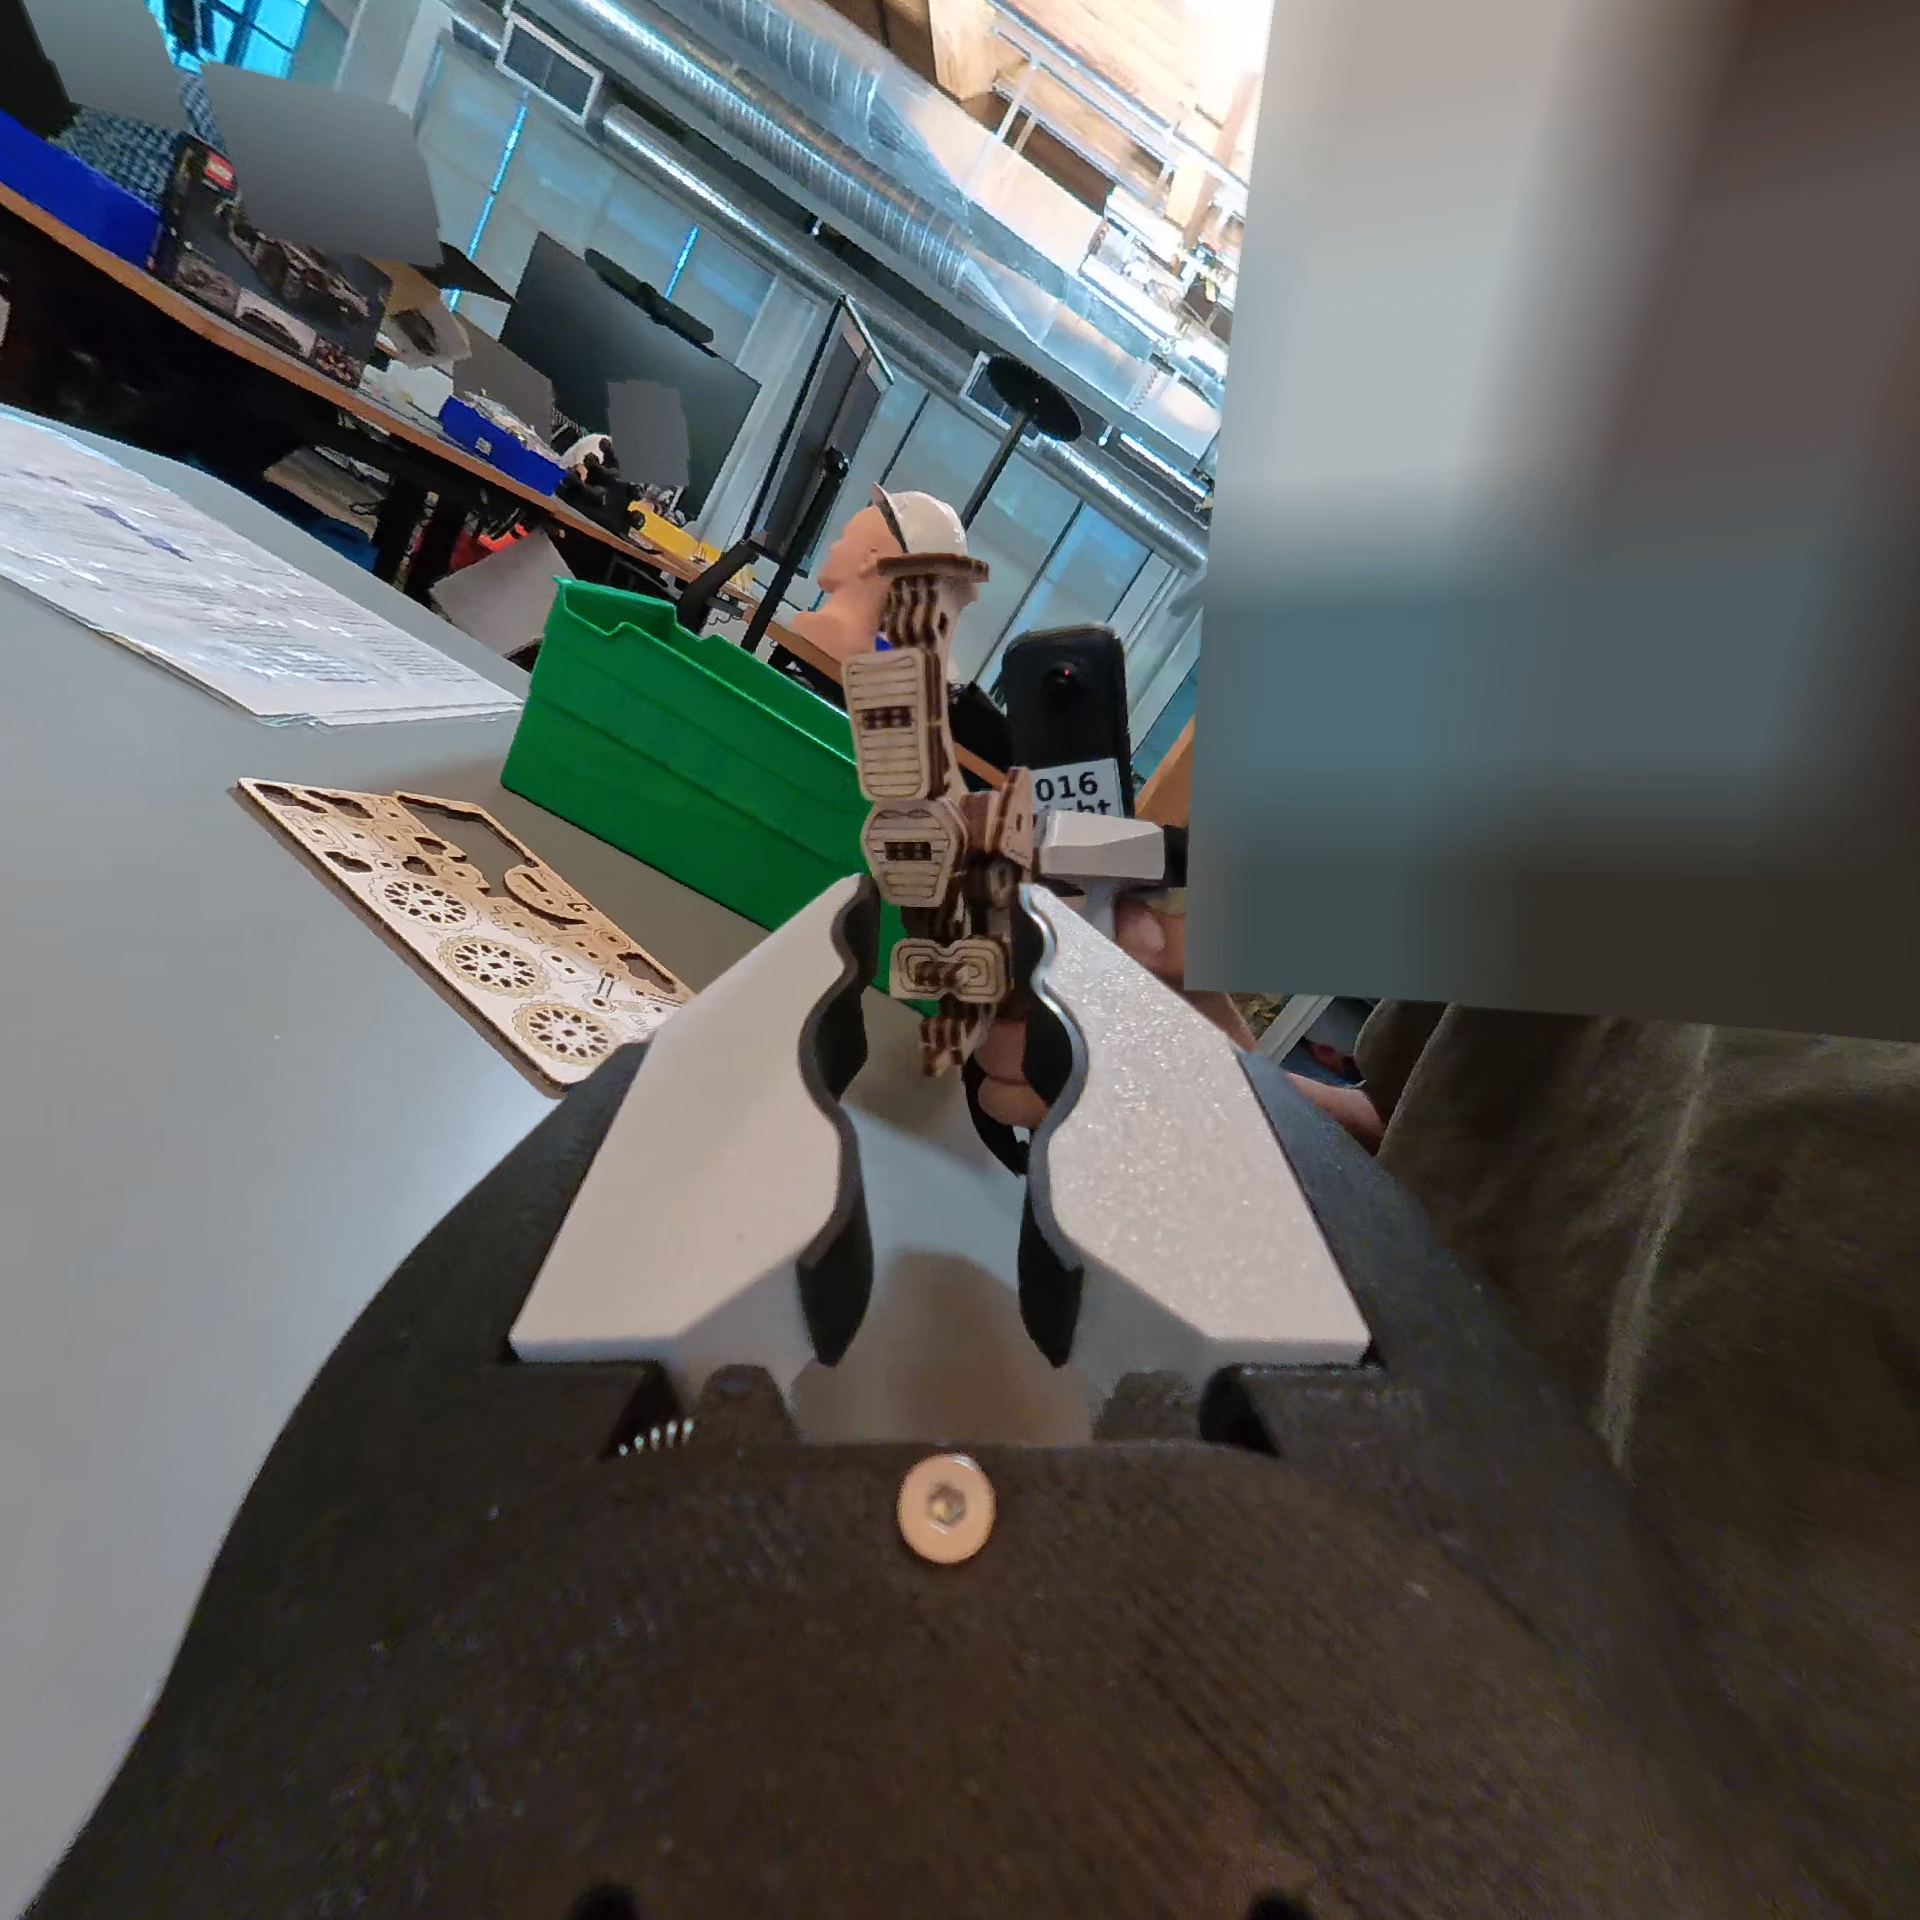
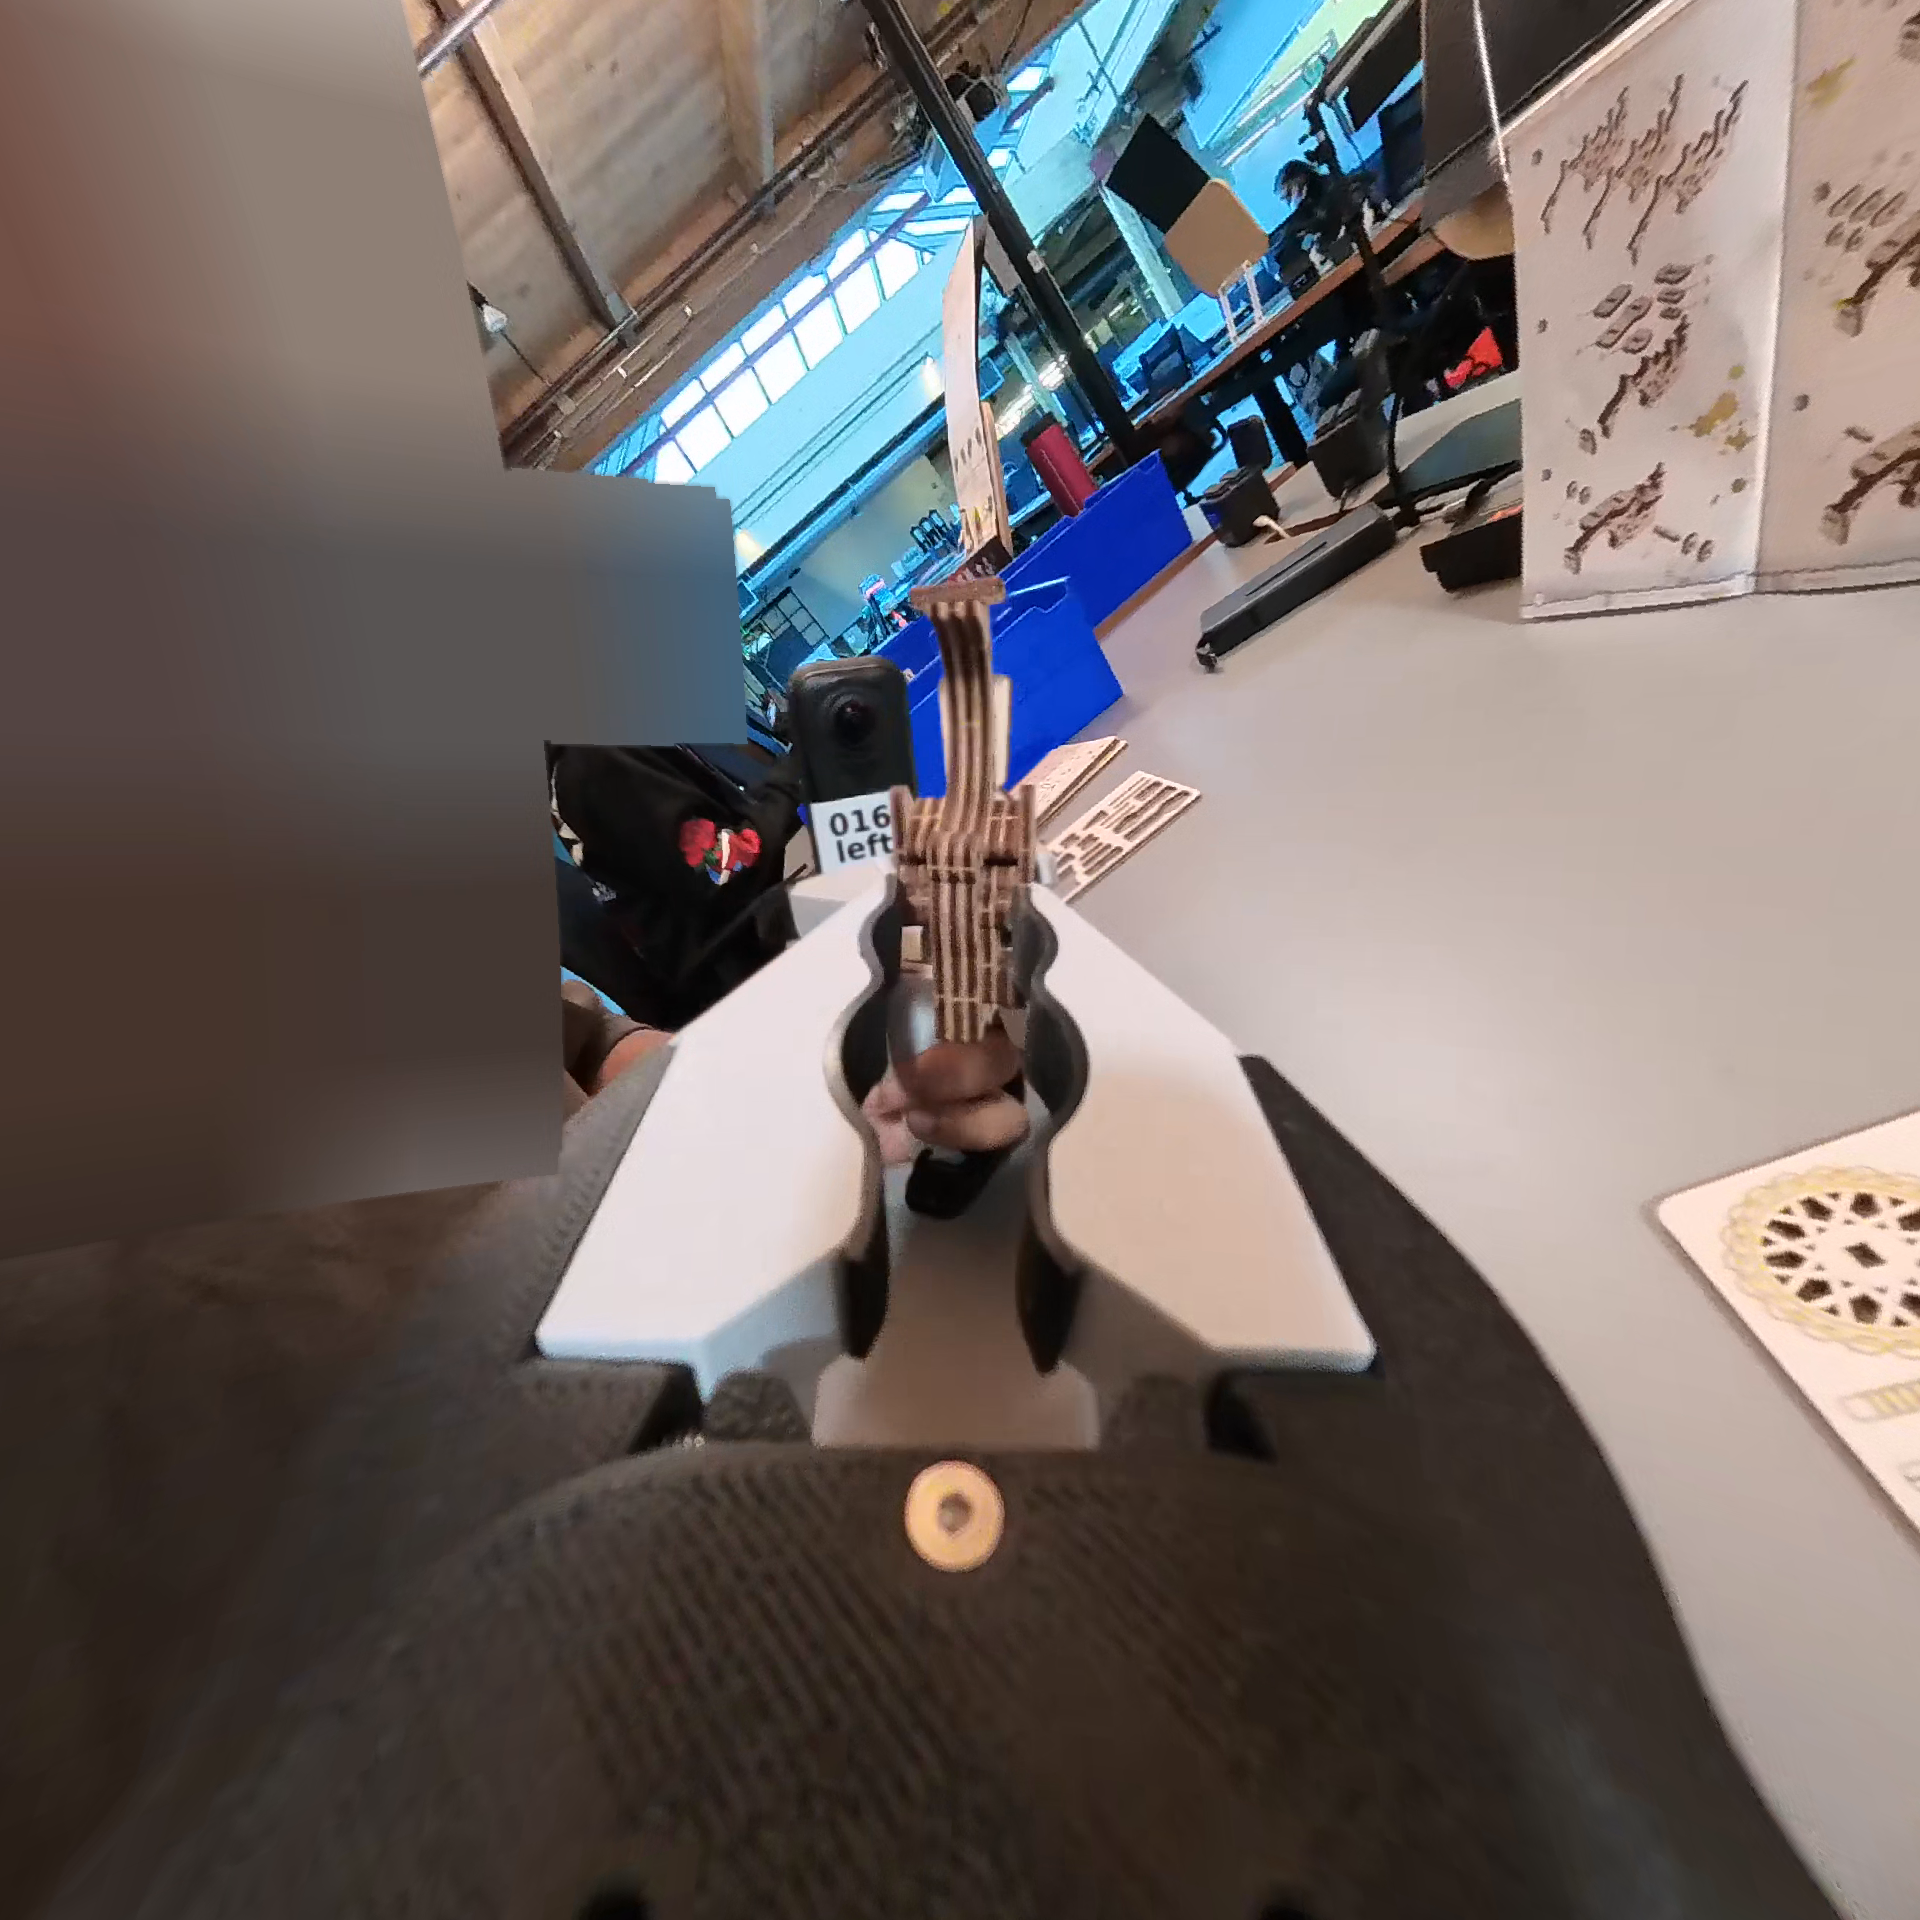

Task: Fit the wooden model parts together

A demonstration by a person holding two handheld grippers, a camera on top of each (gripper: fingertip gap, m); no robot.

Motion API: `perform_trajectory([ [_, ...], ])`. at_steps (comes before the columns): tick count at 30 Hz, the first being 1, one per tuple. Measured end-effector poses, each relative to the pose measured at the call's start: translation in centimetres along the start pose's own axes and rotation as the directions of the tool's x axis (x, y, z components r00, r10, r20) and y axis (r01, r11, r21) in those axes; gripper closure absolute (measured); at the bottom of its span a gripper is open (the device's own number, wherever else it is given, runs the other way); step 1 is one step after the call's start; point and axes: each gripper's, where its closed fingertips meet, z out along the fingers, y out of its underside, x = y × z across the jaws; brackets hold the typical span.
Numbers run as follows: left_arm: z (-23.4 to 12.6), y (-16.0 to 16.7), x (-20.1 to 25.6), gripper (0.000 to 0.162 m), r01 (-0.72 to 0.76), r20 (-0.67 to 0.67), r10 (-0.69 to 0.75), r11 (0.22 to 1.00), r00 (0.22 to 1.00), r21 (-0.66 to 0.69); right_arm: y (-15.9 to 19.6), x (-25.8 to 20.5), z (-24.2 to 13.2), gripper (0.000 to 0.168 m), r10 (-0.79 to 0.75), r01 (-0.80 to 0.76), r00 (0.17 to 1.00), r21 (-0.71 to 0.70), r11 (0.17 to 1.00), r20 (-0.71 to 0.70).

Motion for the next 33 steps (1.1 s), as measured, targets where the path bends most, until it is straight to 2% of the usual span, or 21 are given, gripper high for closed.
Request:
perform_trajectory([
  [7,0.0,0.1,0.2,0.133,0.093,-0.041,-0.092,0.996,0.995,0.019,0.3,0.0,0.4,0.149,-0.043,0.043,0.999,-0.015,0.999,-0.021],
  [9,0.1,0.2,0.2,0.136,0.1,-0.041,-0.099,0.995,0.994,0.022,0.3,-0.2,0.5,0.149,-0.047,0.047,0.999,-0.011,0.999,-0.019],
  [25,-0.2,-0.8,0.9,0.14,0.147,-0.105,-0.134,0.982,0.985,0.122,-0.1,-0.8,0.7,0.149,0.109,-0.115,0.992,0.082,0.99,0.07],
  [33,-0.3,-0.7,0.9,0.14,0.157,-0.101,-0.145,0.979,0.984,0.132,0.0,-0.7,0.8,0.149,0.108,-0.113,0.992,0.081,0.99,0.063],
])
